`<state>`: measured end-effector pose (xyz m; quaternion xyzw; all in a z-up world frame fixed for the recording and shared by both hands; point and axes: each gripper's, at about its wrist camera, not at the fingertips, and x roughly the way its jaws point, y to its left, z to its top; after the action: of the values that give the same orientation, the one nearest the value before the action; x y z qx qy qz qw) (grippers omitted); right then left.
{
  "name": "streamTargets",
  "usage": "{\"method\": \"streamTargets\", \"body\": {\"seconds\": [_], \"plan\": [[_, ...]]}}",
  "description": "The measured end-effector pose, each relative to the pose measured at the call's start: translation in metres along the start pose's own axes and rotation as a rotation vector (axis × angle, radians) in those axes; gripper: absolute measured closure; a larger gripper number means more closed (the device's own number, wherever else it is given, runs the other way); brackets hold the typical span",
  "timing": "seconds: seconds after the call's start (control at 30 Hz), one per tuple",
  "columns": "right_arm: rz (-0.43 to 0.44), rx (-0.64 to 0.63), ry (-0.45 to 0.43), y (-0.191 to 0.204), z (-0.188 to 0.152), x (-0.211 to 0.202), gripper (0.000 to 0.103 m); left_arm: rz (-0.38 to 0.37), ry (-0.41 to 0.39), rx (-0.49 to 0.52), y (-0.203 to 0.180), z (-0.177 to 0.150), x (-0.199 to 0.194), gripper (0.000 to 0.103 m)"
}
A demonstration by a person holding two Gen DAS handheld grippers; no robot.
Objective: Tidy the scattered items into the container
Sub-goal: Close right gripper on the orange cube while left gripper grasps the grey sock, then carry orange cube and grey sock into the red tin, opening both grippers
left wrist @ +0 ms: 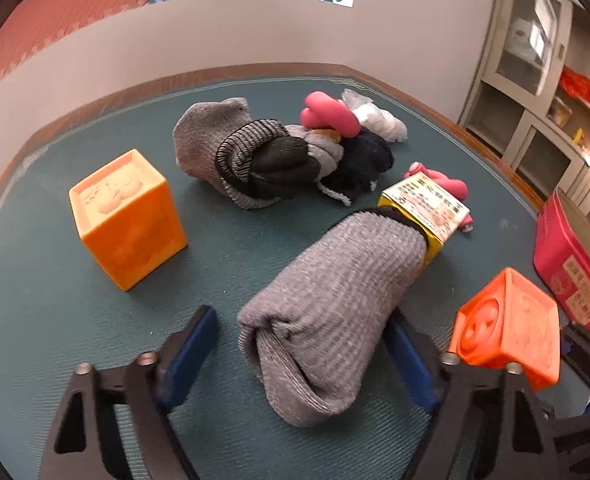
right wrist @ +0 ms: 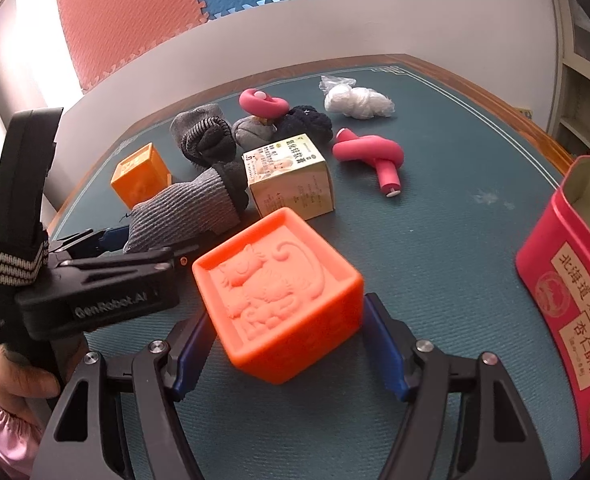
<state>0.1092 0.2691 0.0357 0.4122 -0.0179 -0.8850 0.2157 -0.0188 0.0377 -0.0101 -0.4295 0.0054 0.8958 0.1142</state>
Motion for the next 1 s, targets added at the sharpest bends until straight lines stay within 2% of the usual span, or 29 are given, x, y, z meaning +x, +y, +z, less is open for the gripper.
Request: {"method": "streamTargets", "body": {"seconds": [0.03,0.2,0.3,0.77,1.0], "plan": [[0.002,-0.003,-0.001,0.001,0.000,0.000,0.033,0.002,-0.002,0.002,0.000,0.000,-0.001,0.043],[0.000,-0.024,-0.020,0.005,-0.001,-0.004,0.034,-0.004,-0.014,-0.009,0.002,-0.002,-0.007,0.052],[-0.013,-0.028,-0.055,0.006,-0.002,-0.011,0.034,0.004,-0.021,0.000,0.002,-0.001,-0.009,0.052],[-0.040,-0.011,-0.086,0.003,-0.009,-0.028,0.034,0.050,-0.107,0.052,-0.017,0.003,-0.028,0.052],[-0.081,0.019,-0.160,-0.011,-0.010,-0.052,0.034,0.050,-0.122,0.067,-0.036,0.001,-0.038,0.052]]}}
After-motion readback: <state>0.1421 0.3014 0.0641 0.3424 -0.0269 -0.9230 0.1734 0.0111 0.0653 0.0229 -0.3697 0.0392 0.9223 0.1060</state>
